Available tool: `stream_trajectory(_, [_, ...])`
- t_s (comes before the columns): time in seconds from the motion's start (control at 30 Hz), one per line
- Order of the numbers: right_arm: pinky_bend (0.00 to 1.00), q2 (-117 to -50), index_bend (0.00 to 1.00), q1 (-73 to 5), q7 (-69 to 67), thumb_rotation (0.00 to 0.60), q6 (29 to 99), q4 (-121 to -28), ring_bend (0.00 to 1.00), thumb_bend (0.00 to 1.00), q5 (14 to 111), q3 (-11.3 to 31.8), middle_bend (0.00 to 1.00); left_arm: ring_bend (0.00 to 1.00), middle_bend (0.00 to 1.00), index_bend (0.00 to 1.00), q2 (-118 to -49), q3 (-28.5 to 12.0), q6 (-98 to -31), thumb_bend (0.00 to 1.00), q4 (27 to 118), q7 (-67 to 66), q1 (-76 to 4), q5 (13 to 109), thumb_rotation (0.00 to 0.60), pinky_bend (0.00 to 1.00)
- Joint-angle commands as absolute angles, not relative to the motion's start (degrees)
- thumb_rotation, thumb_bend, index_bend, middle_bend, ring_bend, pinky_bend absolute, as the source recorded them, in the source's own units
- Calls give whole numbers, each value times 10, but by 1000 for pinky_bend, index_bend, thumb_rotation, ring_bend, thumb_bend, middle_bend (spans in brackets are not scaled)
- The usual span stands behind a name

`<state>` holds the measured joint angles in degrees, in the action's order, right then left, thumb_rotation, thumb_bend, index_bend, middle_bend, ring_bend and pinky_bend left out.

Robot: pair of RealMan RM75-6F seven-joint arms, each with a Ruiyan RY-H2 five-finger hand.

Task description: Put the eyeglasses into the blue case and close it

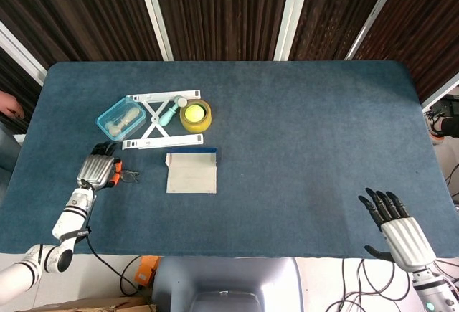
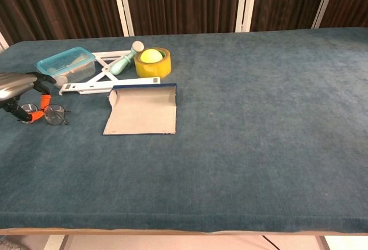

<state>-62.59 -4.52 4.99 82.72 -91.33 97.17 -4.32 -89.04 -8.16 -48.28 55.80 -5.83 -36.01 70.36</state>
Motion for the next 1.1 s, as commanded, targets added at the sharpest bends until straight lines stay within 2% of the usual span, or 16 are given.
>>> stream_trajectory(0.03, [0, -626, 0, -45, 51, 600, 827, -913, 0, 226, 971, -43, 0, 1, 117, 736, -889, -84, -491, 445, 564, -63, -358, 701, 600, 115])
stream_trajectory(0.23, [0, -625, 0, -46, 52, 600, 825, -915, 0, 226, 972, -44, 0, 30, 156, 783, -876, -90, -540, 541, 611, -82, -348, 708, 600, 128])
stream_trajectory(0.67, [0, -617, 0, -44, 32, 600, 833, -915, 0, 226, 983, -48, 0, 67, 190, 799, -846, -106, -620, 564, 797, -190, -339, 699, 600, 141])
stream_trajectory(0.9, [0, -610, 0, -44, 17, 600, 839, -915, 0, 226, 990, -51, 0, 93, 209, 799, -890, -123, -658, 580, 870, -317, -357, 649, 600, 150])
stream_trajectory(1.1, [0, -604, 0, -45, 4, 600, 839, -915, 0, 226, 993, -53, 0, 105, 219, 799, -950, -141, -681, 582, 890, -417, -387, 603, 600, 158])
